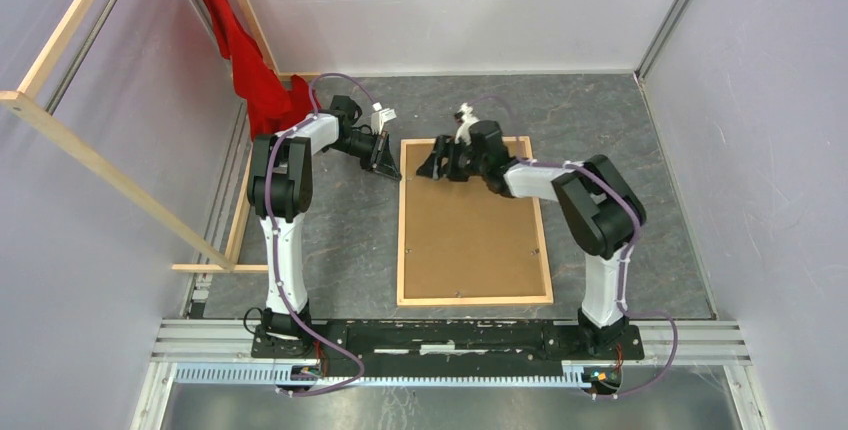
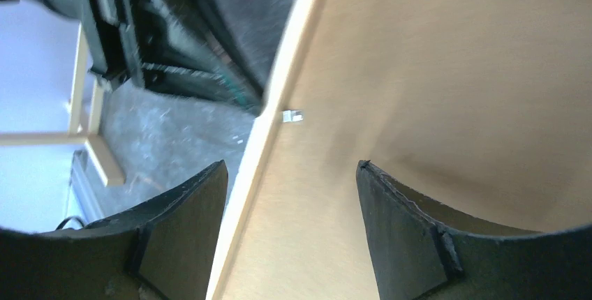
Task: Put the photo into the frame
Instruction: Adjust the photo frame at the center of the board.
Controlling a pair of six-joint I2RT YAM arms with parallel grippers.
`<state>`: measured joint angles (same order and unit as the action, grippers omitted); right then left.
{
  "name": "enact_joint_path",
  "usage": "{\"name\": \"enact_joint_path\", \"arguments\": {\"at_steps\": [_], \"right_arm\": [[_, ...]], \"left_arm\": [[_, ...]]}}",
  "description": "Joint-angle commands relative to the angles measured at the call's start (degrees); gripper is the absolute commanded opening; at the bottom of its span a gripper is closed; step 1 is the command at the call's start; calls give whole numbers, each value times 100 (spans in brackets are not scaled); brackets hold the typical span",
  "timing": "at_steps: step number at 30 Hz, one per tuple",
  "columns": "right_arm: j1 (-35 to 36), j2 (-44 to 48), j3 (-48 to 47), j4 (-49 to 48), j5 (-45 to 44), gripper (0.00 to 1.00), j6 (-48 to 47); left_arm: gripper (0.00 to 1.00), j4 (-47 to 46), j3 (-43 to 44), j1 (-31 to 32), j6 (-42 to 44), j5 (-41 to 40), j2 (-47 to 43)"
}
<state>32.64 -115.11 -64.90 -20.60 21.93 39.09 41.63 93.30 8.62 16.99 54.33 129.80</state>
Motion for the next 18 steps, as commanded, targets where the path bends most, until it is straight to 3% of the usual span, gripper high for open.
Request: {"name": "enact_joint_path", "arguments": {"at_steps": [1,10,18], "right_arm": [[-636,849,283,546,-633,77,-531],[-1742,2654,1564,1465,-2749,98,-1053],[-2088,2241,1635,1477,-2513,98,-979]], "left_arm": [[18,230,-158,25,375,-393,-117],[29,933,-817,144,1948,-1273,-944],[28,652,-2383,1092,2476,-2042,-1823]]}}
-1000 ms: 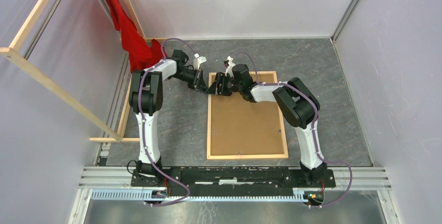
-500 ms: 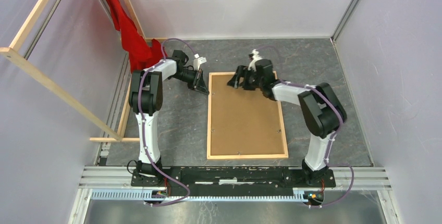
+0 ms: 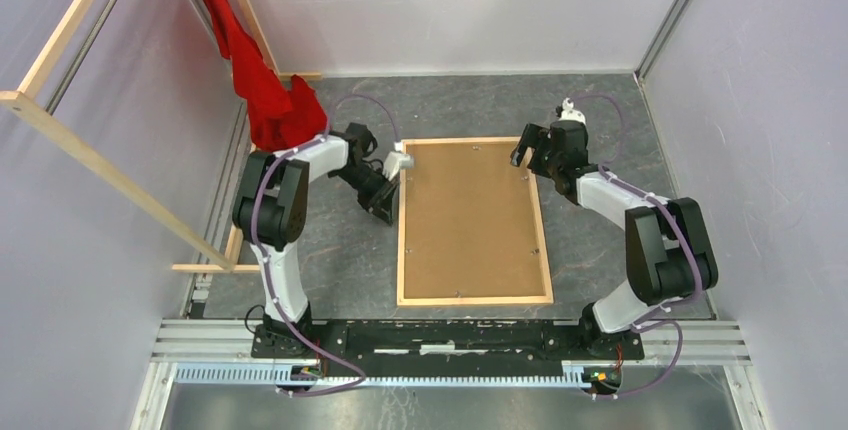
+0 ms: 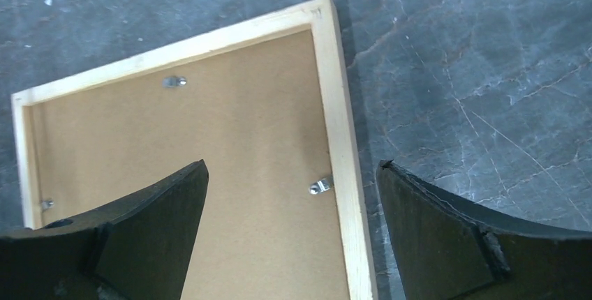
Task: Put the photo into the frame
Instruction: Adjust the photo frame at the center of the board.
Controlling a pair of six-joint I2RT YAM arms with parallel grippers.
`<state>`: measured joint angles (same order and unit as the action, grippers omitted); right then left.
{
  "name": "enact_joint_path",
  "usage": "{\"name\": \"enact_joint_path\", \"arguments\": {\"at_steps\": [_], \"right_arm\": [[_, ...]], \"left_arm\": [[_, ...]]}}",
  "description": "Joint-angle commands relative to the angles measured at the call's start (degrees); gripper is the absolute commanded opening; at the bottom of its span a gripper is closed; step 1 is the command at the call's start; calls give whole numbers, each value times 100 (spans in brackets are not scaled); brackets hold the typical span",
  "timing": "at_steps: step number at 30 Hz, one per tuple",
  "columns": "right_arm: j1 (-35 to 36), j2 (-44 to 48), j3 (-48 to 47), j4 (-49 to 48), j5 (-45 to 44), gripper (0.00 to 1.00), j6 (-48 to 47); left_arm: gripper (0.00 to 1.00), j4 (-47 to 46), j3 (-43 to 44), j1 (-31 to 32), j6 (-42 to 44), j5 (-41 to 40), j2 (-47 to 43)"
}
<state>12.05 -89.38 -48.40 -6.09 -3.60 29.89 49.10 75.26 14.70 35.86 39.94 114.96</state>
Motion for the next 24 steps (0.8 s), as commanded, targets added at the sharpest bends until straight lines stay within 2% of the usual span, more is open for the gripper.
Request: {"name": "enact_joint_path", "arguments": {"at_steps": [1,10,13,17,22,24], "right_arm": [[-27,-466,-86,4,175,98,-32],[194,-1784,-1354,76,1302,97,119],[576,-2249,-2036,159,1622,97,126],[1213,-2921,-3096,404,2014,97,107],[1600,-3552,-3849,585,2660,98,31],[1619,-3662,-4027,856,2693,98,-112]], "left_arm": [[28,-161,-718,609,578,-684,-396],[27,-572,-1251,1307,191,-657,-621],[27,-722,-1265,1621,17,-534,-620],[29,-813,-1092,2351,-225,-401,-448],[43,-634,-825,3129,-285,-303,-203],[56,-473,-765,3194,-209,-151,-183]]}}
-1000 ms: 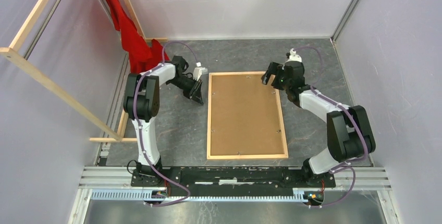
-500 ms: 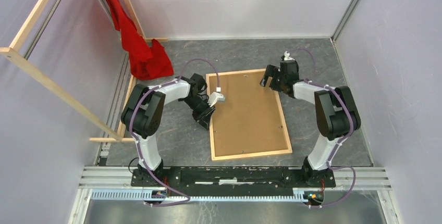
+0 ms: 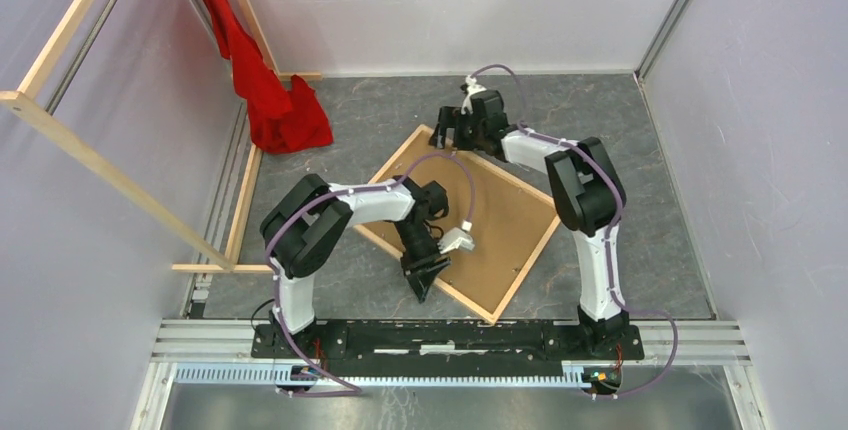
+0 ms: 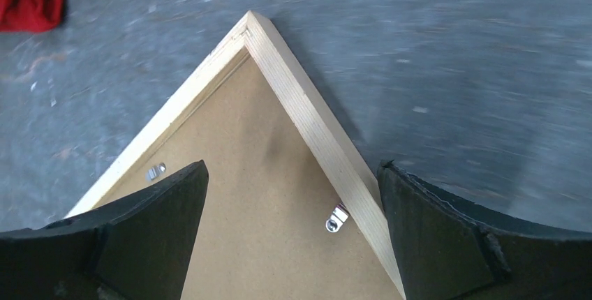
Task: Put the photo into the frame
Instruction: Adjust the photo frame at the center of the board.
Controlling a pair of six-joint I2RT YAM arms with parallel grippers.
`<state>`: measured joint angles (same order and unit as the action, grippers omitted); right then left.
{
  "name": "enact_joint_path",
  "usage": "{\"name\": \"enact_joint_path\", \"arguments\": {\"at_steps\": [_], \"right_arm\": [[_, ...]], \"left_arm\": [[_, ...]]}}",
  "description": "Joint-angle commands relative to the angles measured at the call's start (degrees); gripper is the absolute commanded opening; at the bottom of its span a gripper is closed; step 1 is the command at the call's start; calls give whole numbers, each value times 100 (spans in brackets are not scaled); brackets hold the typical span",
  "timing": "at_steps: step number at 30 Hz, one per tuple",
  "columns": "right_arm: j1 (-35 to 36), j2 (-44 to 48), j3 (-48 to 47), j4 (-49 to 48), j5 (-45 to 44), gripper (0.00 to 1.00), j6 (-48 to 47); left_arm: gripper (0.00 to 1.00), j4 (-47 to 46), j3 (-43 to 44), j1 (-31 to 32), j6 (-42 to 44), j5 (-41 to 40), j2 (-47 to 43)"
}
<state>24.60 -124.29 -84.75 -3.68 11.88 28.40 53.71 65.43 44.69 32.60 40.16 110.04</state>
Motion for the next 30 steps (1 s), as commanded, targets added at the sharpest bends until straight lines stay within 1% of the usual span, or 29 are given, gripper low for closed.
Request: {"name": "enact_joint_path", "arguments": {"at_steps": [1,3,7,9,10,12,14,16,18,20,23,25,27,30], "right_arm": [[353,-181,-425,688,1100,98,-52],[312,-134,-452,794,976,98,-205],[225,91,-558,895,805,98,-356],[178,231,-656,1009,630,98,-439],[128,311,-673,1088,519,98,-469],[22,633,-524,1215,173,98,-511],[-89,1059,-167,1194,-189,98,-440],[-203,1590,327,1189,-585,98,-366],[-273,2210,974,1107,-962,98,-310],[-337,2804,1571,1096,-1126,98,-324],[-376,3645,2463,1102,-1117,98,-372],[-369,4113,3036,1123,-1055,98,-371],[-382,4580,3543,1224,-1039,98,-329],[-445,5415,4356,1353,-1069,98,-147]], "left_arm": [[61,-834,225,196,192,-152,286],[67,-580,198,192,456,-220,179],[71,-32,235,101,870,-465,-129],[86,400,416,-57,1144,-395,-336],[88,620,528,-155,1301,-375,-445],[89,966,803,-472,1576,-354,-664],[88,1164,1219,-1084,1772,-417,-803],[86,1166,1589,-1732,1766,-527,-750],[82,995,2029,-2399,1624,-679,-562],[72,613,2480,-2986,1198,-1016,-263],[57,-171,2797,-3705,660,-1488,179],[49,-634,2818,-3967,368,-1834,373],[44,-992,2668,-4068,205,-1959,469],[41,-1150,2371,-4073,133,-1780,537]]}}
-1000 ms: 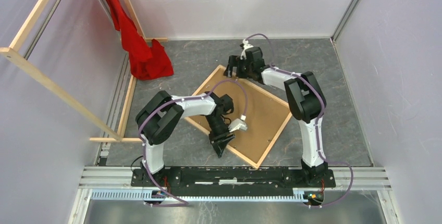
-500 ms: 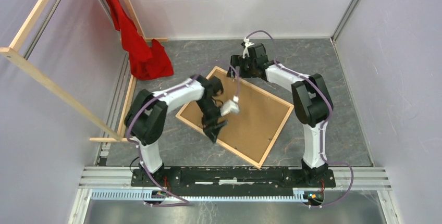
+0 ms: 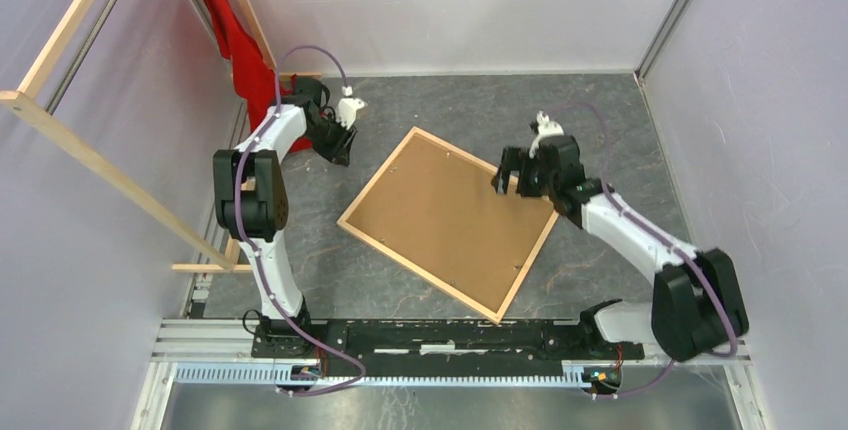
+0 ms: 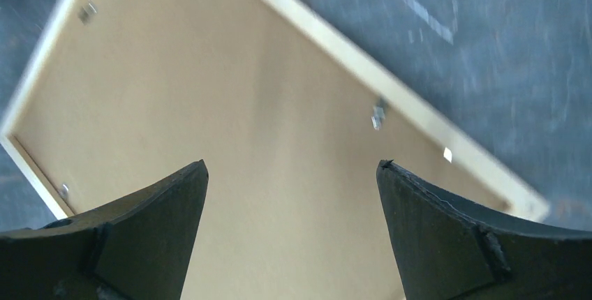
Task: Put the photo into the frame
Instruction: Adjust the photo frame at the center of the board.
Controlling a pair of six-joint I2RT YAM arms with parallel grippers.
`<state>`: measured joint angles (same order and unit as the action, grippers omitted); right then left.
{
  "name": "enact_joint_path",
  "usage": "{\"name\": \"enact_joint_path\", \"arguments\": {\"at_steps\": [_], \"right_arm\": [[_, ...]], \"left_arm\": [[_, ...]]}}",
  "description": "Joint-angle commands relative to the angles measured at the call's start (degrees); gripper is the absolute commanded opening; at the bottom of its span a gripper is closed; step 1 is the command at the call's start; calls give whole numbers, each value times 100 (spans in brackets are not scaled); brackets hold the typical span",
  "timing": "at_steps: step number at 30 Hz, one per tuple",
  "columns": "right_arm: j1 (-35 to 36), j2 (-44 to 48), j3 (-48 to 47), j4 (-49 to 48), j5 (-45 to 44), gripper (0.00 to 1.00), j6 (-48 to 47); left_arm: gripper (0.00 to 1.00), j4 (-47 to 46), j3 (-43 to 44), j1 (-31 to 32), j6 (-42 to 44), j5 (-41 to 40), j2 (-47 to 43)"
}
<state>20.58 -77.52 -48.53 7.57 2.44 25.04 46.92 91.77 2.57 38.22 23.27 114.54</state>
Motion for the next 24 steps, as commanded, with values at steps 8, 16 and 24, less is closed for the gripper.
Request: {"name": "enact_joint_path", "arguments": {"at_steps": [8,16,24], "right_arm": [[-391,2495,2071,976,-31,98,415],[-604,2481,2505,633,171,98,455],[-934,1486,1781,260,64,98,64]], "left_arm": [[37,-486,-1119,208,-199,441,40],[37,-499,-2320,640,118,656,-631],[38,-349,-3001,1192,215,917,-1126]]}}
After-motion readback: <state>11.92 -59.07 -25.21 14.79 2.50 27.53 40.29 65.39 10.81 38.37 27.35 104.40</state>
